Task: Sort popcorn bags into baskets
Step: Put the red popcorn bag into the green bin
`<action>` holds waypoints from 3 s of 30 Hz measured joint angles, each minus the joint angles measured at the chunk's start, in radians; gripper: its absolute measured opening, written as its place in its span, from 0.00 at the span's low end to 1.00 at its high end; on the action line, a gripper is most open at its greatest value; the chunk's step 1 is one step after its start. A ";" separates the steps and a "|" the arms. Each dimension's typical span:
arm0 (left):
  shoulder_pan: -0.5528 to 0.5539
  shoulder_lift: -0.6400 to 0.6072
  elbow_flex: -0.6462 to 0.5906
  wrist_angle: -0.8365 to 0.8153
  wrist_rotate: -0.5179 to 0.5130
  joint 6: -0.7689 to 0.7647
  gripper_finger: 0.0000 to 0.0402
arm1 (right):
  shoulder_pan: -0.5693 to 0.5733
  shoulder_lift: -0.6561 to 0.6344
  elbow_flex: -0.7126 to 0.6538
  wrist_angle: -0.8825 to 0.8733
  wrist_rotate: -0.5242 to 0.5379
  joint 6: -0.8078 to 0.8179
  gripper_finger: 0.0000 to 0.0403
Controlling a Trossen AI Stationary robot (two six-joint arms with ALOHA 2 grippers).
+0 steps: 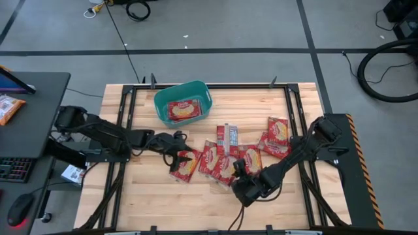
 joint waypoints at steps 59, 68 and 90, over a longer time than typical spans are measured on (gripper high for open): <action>-0.067 0.233 0.369 -0.287 -0.118 0.199 0.51 | -0.032 0.089 0.026 0.188 0.180 -0.230 0.08; -0.166 -0.100 0.211 -0.232 -0.361 0.231 0.48 | -0.070 0.088 0.211 0.023 0.199 -0.232 0.07; -0.207 -0.152 0.110 -0.291 -0.414 0.387 0.67 | -0.282 0.087 0.378 -0.001 0.065 -0.239 0.08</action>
